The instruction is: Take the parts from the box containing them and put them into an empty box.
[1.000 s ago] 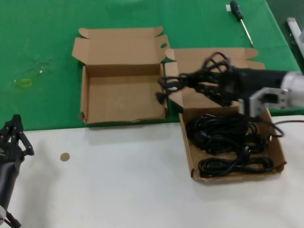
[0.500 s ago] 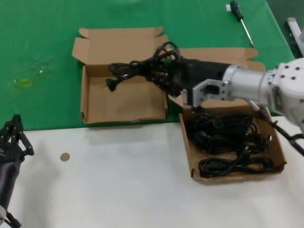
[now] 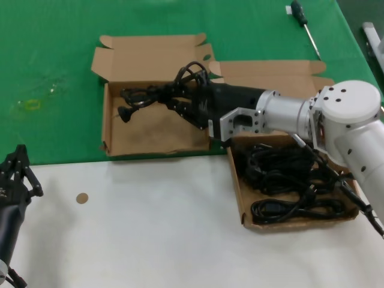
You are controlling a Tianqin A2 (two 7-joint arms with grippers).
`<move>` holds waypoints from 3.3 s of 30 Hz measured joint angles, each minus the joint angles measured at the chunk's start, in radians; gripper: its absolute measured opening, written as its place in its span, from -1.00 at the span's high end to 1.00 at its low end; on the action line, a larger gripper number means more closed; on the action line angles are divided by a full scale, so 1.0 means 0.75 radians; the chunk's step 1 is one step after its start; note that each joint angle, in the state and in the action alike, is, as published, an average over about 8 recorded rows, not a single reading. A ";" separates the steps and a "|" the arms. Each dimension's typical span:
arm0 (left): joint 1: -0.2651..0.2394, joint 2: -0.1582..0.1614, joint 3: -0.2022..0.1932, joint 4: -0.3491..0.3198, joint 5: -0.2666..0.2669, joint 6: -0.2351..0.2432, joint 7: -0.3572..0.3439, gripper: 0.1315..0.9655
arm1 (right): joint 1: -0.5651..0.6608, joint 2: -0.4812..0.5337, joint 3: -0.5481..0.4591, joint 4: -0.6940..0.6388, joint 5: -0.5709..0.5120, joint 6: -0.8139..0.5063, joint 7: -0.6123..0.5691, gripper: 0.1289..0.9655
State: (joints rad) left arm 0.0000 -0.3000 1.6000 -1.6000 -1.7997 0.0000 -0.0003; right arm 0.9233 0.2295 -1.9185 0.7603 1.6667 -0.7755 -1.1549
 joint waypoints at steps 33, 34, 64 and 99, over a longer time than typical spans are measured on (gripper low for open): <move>0.000 0.000 0.000 0.000 0.000 0.000 0.000 0.95 | 0.336 -0.221 0.179 -0.840 0.069 0.037 -0.711 0.78; 0.000 0.000 0.000 0.000 0.000 0.000 0.000 0.95 | 0.341 -0.225 0.182 -0.851 0.068 0.043 -0.723 0.78; 0.000 0.000 0.000 0.000 0.000 0.000 0.000 0.95 | 0.369 -0.249 0.228 -0.926 0.043 0.107 -0.776 0.53; 0.000 0.000 0.000 0.000 0.000 0.000 0.000 0.95 | -0.039 0.035 0.049 0.070 -0.105 0.122 -0.098 -0.78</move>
State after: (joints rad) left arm 0.0000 -0.3000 1.6000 -1.6000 -1.7997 0.0000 -0.0003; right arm 0.8943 0.2557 -1.8817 0.8129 1.5883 -0.6843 -1.2281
